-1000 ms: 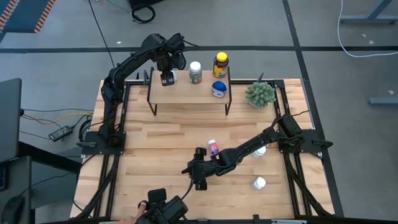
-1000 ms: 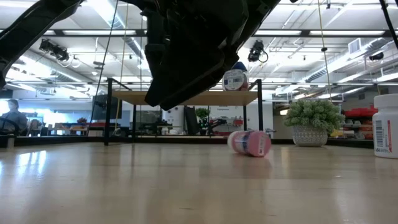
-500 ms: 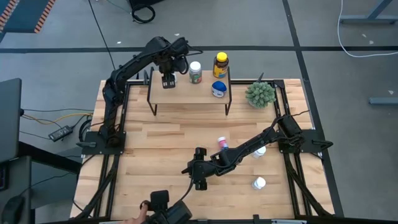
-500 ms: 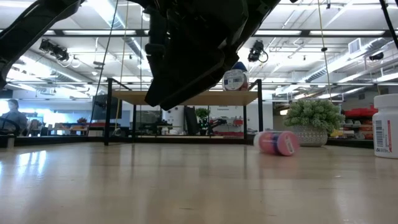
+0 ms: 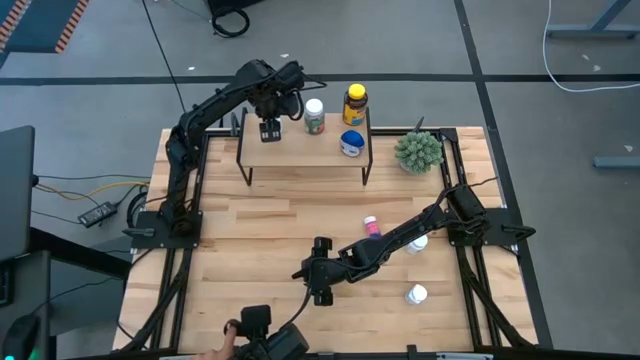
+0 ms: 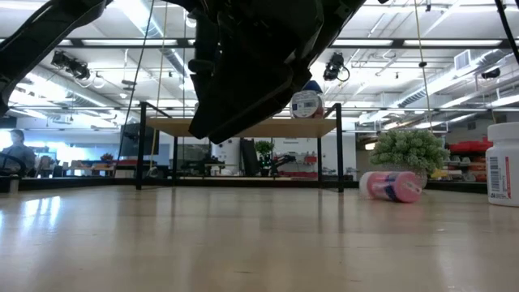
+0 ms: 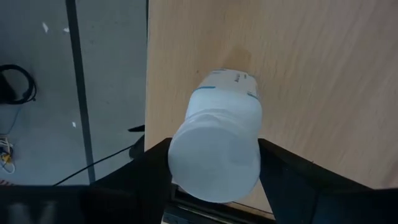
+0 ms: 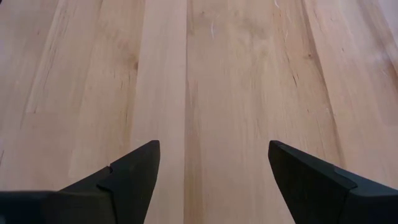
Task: Pick and place medicine bottles onto shelf by color
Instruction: Put the bottom left white pill bottle on the shelf, then put the top white pill bottle on the shelf
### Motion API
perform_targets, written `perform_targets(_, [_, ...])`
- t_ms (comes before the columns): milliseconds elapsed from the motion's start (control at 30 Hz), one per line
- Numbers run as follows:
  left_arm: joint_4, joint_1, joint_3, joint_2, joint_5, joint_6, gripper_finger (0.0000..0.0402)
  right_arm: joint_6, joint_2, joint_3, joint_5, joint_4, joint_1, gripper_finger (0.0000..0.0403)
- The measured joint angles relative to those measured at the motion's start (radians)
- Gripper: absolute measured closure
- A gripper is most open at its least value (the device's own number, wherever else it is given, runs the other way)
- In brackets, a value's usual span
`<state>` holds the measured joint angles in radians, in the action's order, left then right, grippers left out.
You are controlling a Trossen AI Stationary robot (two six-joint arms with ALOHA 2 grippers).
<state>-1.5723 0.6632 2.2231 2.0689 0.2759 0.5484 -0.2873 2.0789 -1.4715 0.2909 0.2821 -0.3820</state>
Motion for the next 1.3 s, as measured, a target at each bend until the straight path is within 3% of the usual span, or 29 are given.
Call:
perform_targets(433, [0.017, -0.006, 0.002, -0.051, 0.034, 0.006, 0.0157, 0.0, 0.0, 0.0, 0.0, 0.0, 0.0, 0.0095])
perform_targets(700, [0.001, -0.041, 0.003, -0.102, 0.035, -0.153, 0.0161, 0.0, 0.0, 0.0, 0.001, 0.0, 0.0, 0.0095])
perform_targets(1067, [0.002, -0.128, -0.002, -0.318, 0.005, -0.289, 0.0194, -0.038, 0.0, 0.0, 0.074, 0.023, 0.023, 0.0095])
perform_targets(1200, [0.017, -0.152, -0.065, -0.402, -0.114, -0.363, 0.0211, -0.083, -0.004, 0.0, 0.094, 0.037, 0.044, 0.0095])
perform_targets(1300, [0.113, -0.183, -0.192, -0.476, -0.12, -0.376, 0.0224, -0.111, -0.018, 0.0, 0.126, 0.06, 0.057, 0.0095])
